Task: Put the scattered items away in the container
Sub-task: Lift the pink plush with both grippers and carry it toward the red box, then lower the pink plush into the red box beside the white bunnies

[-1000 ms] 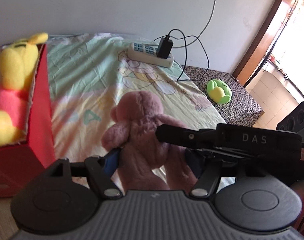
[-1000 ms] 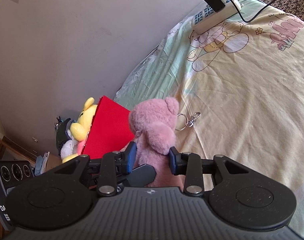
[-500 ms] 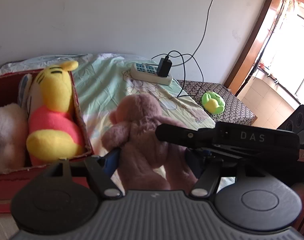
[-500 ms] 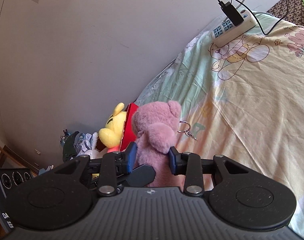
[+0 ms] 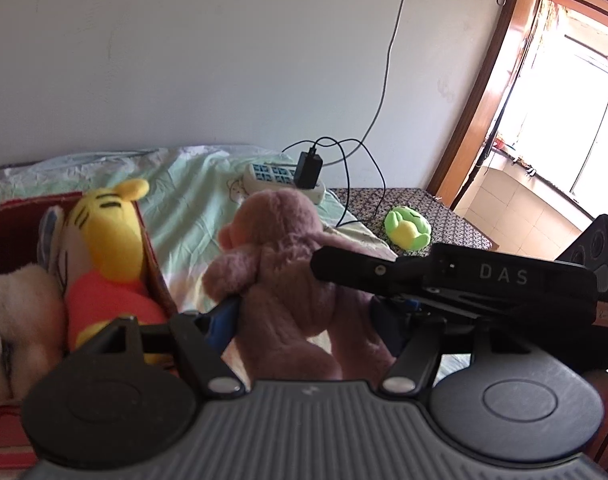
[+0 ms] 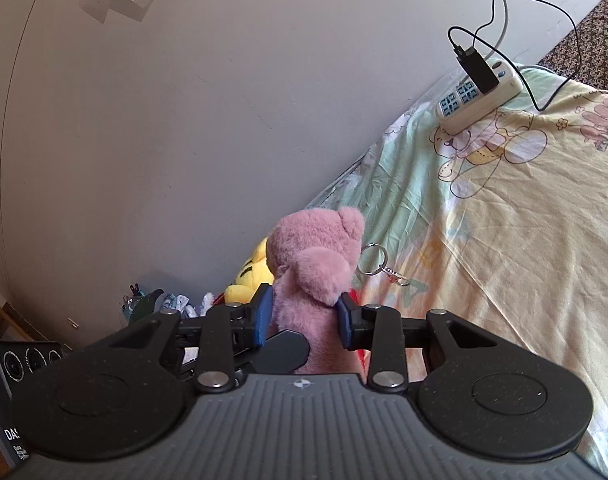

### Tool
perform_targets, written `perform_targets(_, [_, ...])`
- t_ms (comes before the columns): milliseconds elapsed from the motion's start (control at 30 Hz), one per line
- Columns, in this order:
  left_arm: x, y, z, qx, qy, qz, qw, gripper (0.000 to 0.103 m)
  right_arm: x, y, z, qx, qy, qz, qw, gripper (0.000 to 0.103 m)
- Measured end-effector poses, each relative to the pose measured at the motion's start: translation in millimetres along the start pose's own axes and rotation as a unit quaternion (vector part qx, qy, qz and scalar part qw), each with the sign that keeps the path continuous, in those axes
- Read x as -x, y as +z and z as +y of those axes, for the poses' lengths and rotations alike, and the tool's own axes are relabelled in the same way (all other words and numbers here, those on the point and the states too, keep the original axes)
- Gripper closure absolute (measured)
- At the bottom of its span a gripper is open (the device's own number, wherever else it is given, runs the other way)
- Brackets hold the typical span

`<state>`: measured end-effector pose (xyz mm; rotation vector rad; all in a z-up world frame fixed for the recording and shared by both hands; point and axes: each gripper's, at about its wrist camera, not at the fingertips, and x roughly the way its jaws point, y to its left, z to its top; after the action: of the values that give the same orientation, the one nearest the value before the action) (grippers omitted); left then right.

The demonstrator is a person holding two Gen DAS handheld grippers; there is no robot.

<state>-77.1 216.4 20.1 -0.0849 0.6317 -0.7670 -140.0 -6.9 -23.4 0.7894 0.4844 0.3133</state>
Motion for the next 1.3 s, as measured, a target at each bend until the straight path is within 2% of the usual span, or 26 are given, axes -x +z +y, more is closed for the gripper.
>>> perform_targets(267, [22, 18, 16, 0.014, 0.020, -0.043, 0.9988, 0.034, -17, 13, 23, 0.016, 0.039, -0.009, 0.999, 0.068])
perform_targets(533, [49, 20, 50, 0.057, 0.058, -0.079, 0.9935, 0.033, -53, 16, 51, 0.040, 0.088, 0.011, 0.995, 0.068])
perform_targets(800, [80, 18, 75, 0.086, 0.108, -0.107, 0.9847, 0.033, -90, 4, 80, 0.058, 0.130, 0.047, 0.989, 0.068])
perform_targets(967, [110, 20, 96, 0.085, 0.148, -0.124, 0.9774, 0.033, -111, -6, 107, 0.067, 0.163, 0.064, 0.982, 0.068])
perform_targets(1167, [142, 15, 121, 0.085, 0.195, -0.129, 0.9686, 0.033, -138, -30, 138, 0.061, 0.191, 0.089, 0.976, 0.068])
perform_targets(1300, [154, 8, 142, 0.084, 0.225, -0.116, 0.9638, 0.033, -157, -46, 150, 0.057, 0.198, 0.109, 0.972, 0.068])
